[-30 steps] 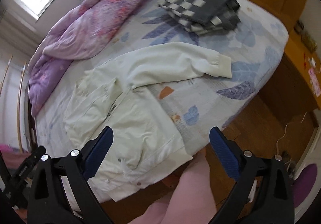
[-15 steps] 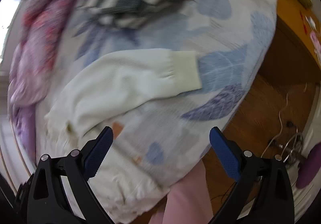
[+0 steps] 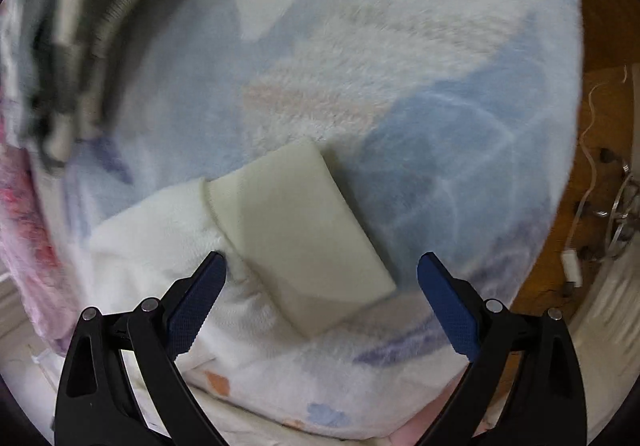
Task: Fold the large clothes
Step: 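Grasp the other sleeve cuff with the right tool while the left tool pins the jacket body, then carry the cuff across the jacket front with the right tool and release it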
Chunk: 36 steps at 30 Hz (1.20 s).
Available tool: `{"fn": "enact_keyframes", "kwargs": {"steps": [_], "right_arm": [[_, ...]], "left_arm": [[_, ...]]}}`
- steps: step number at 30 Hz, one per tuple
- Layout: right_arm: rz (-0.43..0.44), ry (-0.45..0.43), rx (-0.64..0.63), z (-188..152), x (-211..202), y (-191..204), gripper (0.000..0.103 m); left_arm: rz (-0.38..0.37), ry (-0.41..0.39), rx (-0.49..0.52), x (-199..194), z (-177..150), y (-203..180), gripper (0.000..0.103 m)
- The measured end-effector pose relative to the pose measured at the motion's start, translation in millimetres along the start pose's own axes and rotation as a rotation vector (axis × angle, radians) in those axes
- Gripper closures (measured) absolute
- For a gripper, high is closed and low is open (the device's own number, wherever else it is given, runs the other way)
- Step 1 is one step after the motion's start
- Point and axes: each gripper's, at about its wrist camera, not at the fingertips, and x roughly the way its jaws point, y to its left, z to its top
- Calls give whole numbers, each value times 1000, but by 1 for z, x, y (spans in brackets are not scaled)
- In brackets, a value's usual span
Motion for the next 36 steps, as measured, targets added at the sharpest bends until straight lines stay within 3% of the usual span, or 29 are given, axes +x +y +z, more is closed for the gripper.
{"fn": "enact_keyframes", "kwargs": {"steps": [1, 3, 5, 6, 7, 8, 12, 20, 26, 36], "right_arm": [[55, 13, 25, 2, 4, 0, 10], [26, -3, 29, 2, 4, 2, 14], [14, -41, 0, 1, -1, 5, 41], [48, -67, -24, -1, -8, 8, 52], [69, -76, -45, -2, -13, 12, 75], [68, -86, -65, -3, -18, 17, 83], [39, -215, -184, -9, -63, 47, 88], [196, -374, -362, -18, -155, 99, 89], [295, -411, -499, -33, -184, 176, 89], [444, -431, -799, -105, -201, 292, 89]], "left_arm": [[-7, 6, -1, 9, 5, -1, 78], [-18, 19, -6, 34, 15, -1, 83], [-31, 38, -18, 57, 20, 1, 84], [-45, 51, -25, 67, 22, 1, 85], [-60, 56, -30, 75, 22, 2, 87], [-81, 66, -34, 89, 22, 2, 88], [-71, 63, -8, 105, 22, -1, 89], [-93, 45, -37, 109, 23, 4, 90], [-99, 15, -48, 110, 19, 6, 89], [-104, -6, -98, 121, 26, 9, 88]]}}
